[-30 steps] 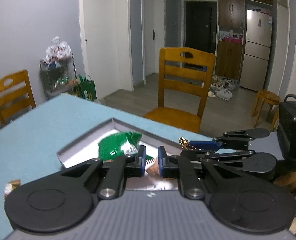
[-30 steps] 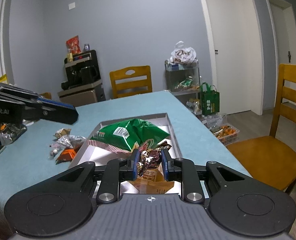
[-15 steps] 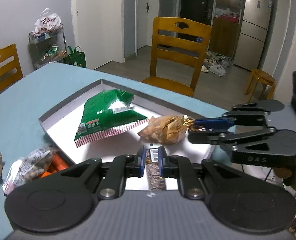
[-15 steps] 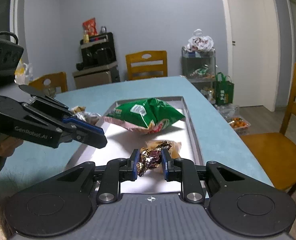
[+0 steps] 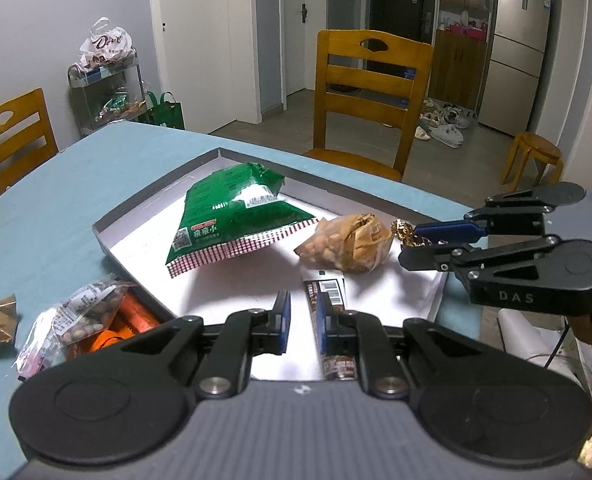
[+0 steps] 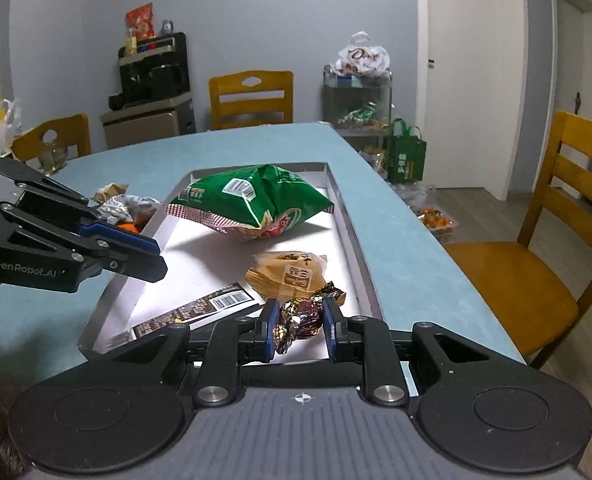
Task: Organize snacks
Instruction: 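Open both tools to release the stick and candy into the box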
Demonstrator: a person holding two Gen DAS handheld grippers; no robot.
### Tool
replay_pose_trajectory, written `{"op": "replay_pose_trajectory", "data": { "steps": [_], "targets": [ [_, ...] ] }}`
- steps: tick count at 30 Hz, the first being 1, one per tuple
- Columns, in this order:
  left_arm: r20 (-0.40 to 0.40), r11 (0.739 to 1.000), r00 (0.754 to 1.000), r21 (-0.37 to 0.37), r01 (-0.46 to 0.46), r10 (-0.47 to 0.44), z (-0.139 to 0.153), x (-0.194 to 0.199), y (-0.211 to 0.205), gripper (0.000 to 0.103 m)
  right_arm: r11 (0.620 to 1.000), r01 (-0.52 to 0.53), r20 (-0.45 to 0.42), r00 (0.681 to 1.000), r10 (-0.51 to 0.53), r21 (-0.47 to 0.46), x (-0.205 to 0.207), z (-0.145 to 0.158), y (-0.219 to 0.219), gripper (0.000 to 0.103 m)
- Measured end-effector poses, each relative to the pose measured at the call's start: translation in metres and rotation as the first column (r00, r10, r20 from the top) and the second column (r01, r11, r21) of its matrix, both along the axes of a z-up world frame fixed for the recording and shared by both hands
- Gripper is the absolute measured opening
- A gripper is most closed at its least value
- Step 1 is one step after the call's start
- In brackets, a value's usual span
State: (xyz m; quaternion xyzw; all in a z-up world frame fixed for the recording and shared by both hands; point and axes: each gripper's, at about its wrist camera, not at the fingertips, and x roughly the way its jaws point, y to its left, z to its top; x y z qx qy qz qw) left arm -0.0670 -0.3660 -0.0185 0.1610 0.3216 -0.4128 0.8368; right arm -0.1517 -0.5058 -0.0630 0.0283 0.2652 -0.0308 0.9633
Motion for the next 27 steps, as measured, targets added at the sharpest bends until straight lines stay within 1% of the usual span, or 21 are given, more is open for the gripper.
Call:
{"op": "replay_pose_trajectory", "data": {
  "steps": [14, 19, 21, 24, 25, 27],
  "targets": [
    [0.011, 0.999, 0.999, -0.039, -0.034, 0.034, 0.005, -0.009, 0.031, 0.009, 0.999, 0.011, -0.004, 1.0, -0.011, -0.042, 0.003, 0.008, 0.02, 0.025],
    [0.011, 0.997, 0.998, -0.056, -0.057, 0.058, 0.007, -0.011, 0.046, 0.01, 0.999, 0.008, 0.012, 1.0, -0.007, -0.053, 0.004, 0.014, 0.028, 0.025],
    [0.008, 0.996, 0.998, -0.062, -0.068, 0.068, 0.007, -0.011, 0.052, 0.01, 0.998, 0.006, 0.021, 1.0, -0.005, -0.058, 0.004, 0.017, 0.032, 0.027],
    [0.009, 0.994, 0.997, -0.072, -0.077, 0.078, 0.008, -0.012, 0.06, 0.011, 0.998, 0.002, 0.03, 1.0, 0.0, -0.066, 0.005, 0.021, 0.038, 0.034],
    [0.009, 0.994, 0.997, -0.073, -0.081, 0.081, 0.009, -0.012, 0.062, 0.012, 0.998, 0.0, 0.032, 0.999, 0.003, -0.07, 0.006, 0.023, 0.041, 0.037],
    [0.013, 0.993, 0.996, -0.08, -0.089, 0.09, 0.01, -0.012, 0.067, 0.02, 0.997, -0.006, 0.034, 0.999, 0.009, -0.078, 0.008, 0.024, 0.045, 0.038]
  ]
}}
